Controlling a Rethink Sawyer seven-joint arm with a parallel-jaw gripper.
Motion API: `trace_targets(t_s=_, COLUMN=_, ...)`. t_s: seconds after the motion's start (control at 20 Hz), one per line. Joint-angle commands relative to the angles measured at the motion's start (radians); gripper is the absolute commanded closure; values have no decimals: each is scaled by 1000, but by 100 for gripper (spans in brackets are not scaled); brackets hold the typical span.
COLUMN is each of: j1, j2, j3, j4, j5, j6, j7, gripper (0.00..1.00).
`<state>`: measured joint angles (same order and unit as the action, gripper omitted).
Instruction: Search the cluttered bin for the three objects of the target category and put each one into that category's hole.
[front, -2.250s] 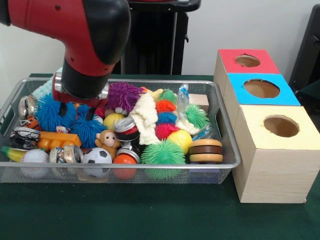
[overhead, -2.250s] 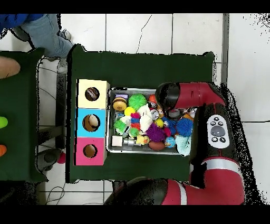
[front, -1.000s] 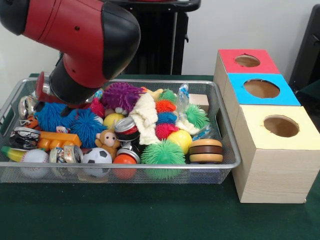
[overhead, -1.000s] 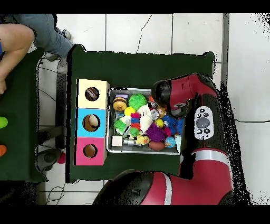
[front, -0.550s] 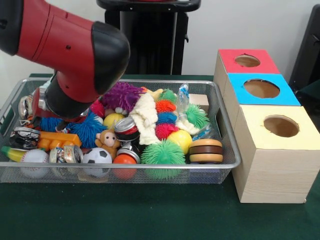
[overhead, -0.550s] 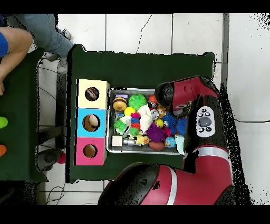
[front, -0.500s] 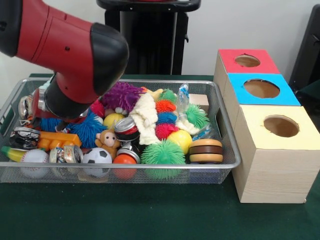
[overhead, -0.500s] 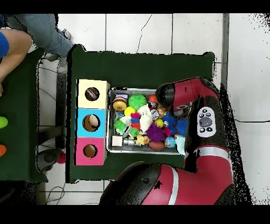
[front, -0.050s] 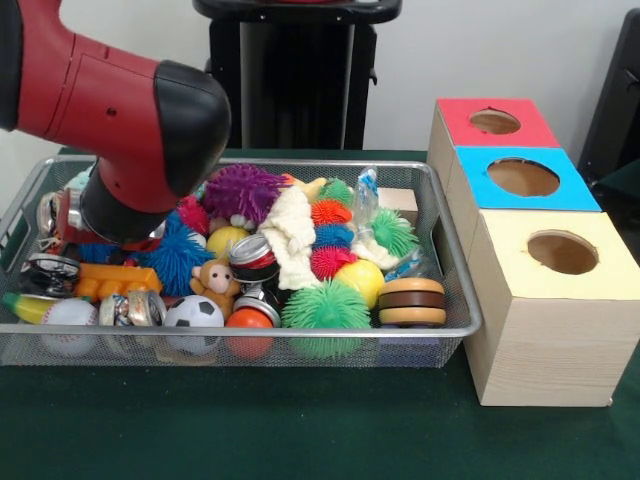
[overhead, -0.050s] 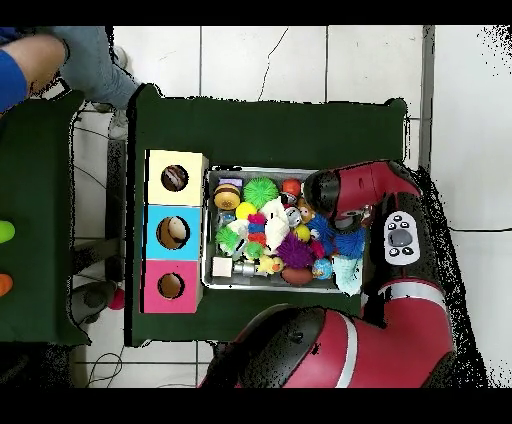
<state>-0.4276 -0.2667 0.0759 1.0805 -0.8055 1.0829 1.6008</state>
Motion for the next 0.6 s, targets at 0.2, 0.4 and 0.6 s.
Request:
trace_targets(t_s=0.2, j1=-54, j2=-28, j3=69, j4=223, j5=99, j6=71, j7=-184, gripper=0)
trace_targets(t_s=0.4, j1=-84, j2=-37, j3=100, j4=273, j5=182, j6=127, j7=-186, gripper=0)
trace_targets(t_s=0.6, j1=-87, j2=-36, j3=97, j4=286, j5=225, j6=142, j7=-160, gripper=0)
